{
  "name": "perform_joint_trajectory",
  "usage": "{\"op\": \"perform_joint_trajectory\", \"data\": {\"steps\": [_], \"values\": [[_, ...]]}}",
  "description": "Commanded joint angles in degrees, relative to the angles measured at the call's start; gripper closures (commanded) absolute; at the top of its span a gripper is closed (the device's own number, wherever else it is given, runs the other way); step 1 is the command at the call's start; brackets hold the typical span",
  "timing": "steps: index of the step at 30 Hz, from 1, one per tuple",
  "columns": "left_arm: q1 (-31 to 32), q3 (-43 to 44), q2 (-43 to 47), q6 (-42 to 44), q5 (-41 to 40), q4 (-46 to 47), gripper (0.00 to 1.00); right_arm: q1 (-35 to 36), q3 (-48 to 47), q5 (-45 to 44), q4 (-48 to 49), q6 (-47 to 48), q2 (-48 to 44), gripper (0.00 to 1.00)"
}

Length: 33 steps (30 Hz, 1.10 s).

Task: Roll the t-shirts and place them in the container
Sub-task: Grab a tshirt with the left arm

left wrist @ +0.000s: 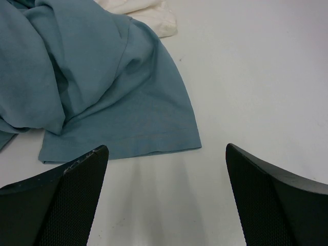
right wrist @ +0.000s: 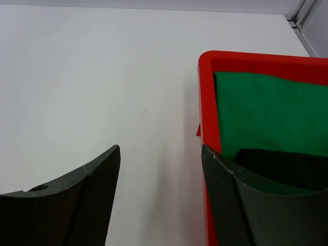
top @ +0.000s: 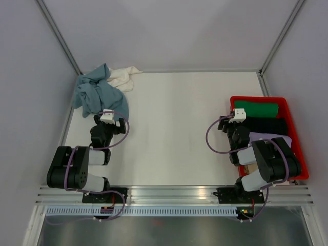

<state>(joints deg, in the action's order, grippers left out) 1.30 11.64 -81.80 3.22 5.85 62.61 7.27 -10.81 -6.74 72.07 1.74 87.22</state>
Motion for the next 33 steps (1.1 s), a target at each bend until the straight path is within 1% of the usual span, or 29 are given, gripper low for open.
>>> {"op": "perform_joint_trajectory", "data": {"steps": [1,3,4,6,7,8,9,10,11,12,13,14,15,16,17,18,20,22,24,25,26,27,32,33], "values": [[-0.1,1.2,0.0,-2.1,-0.7,1.6,0.00,-0.6,-0.4,0.0,1.1,-0.4,-0.1,0.28],[-0.1,1.2,0.0,-2.1,-0.7,1.6,0.00,-0.6,0.2,0.1,1.0,-0.4,-1.6,0.29],[-0.1,1.2,0.0,-2.2,-0.7,1.6,0.00,-0.5,0.4,-0.3,-0.1,-0.7,-5.1,0.29],[-0.1,1.2,0.1,-2.1,-0.6,1.7,0.00,-0.5,0.1,0.1,-6.9,-0.3,-9.8,0.29],[-0.1,1.1,0.2,-2.2,-0.3,1.8,0.00,-0.5,-1.0,0.2,-10.1,-0.2,-14.9,0.29],[-0.1,1.3,0.8,-2.0,0.2,0.9,0.00,-0.4,-1.8,-0.6,-15.8,-1.1,-17.4,0.29],[-0.2,3.8,1.9,-1.6,1.0,-2.4,0.00,-0.4,-2.6,-1.1,-18.6,-1.4,-19.9,0.29],[-0.2,6.4,5.2,-0.7,3.6,-13.4,0.00,-0.4,-4.8,-1.5,-21.7,-1.5,-24.2,0.29],[-0.2,13.1,6.3,-0.2,5.1,-21.2,0.00,-0.4,-6.2,-2.0,-28.2,-1.5,-26.2,0.29],[-0.1,16.7,6.8,1.2,6.5,-27.7,0.00,-0.4,-9.6,-2.0,-31.6,-1.4,-27.8,0.29],[-0.1,20.3,6.9,1.0,6.9,-40.5,0.00,-0.4,-11.6,-2.0,-38.4,-1.5,-29.9,0.29],[-0.1,27.5,6.6,1.0,6.3,-46.6,0.00,-0.4,-13.7,-2.0,-41.8,-1.6,-30.5,0.29],[-0.1,31.0,6.0,2.4,5.9,-52.0,0.00,-0.4,-18.2,-2.0,-44.9,-3.7,-30.8,0.30],[0.0,34.3,5.4,3.8,4.3,-63.2,0.00,-0.4,-20.5,-2.0,-48.0,-4.5,-30.6,0.30],[-0.1,40.6,3.2,5.4,2.0,-68.3,0.00,-0.4,-22.9,-2.0,-53.8,-5.4,-30.1,0.32],[-0.1,43.5,1.9,8.6,-3.9,-73.3,0.00,-0.4,-27.4,-1.6,-56.6,-6.6,-29.0,0.33],[-0.2,48.9,-1.7,12.1,-10.6,-80.8,0.00,-0.1,-30.7,-1.1,-62.4,-7.1,-27.5,0.37],[-0.8,49.7,-3.0,16.3,-15.5,-81.7,0.00,1.2,-34.3,-1.0,-65.8,-6.5,-25.4,0.38],[-0.7,51.6,-6.5,19.1,-15.9,-84.4,0.00,3.2,-36.4,-0.9,-67.1,-5.3,-23.7,0.38],[-0.8,54.6,-8.3,19.4,-15.6,-86.6,0.00,4.1,-36.8,-1.5,-67.8,-4.1,-23.3,0.39],[-0.8,56.1,-12.7,19.2,-15.7,-89.4,0.00,5.8,-37.2,-1.7,-67.9,-3.8,-22.9,0.38],[-0.8,57.5,-14.6,18.8,-15.3,-90.4,0.00,6.7,-37.9,-2.1,-68.1,-3.7,-22.6,0.38],[-0.8,66.5,-25.8,16.4,-15.1,-90.6,0.00,11.8,-39.0,-2.3,-69.3,-2.3,-21.4,0.38],[-0.8,67.8,-29.6,16.0,-15.6,-90.7,0.00,12.2,-39.1,-2.0,-69.8,-0.4,-21.6,0.38]]}}
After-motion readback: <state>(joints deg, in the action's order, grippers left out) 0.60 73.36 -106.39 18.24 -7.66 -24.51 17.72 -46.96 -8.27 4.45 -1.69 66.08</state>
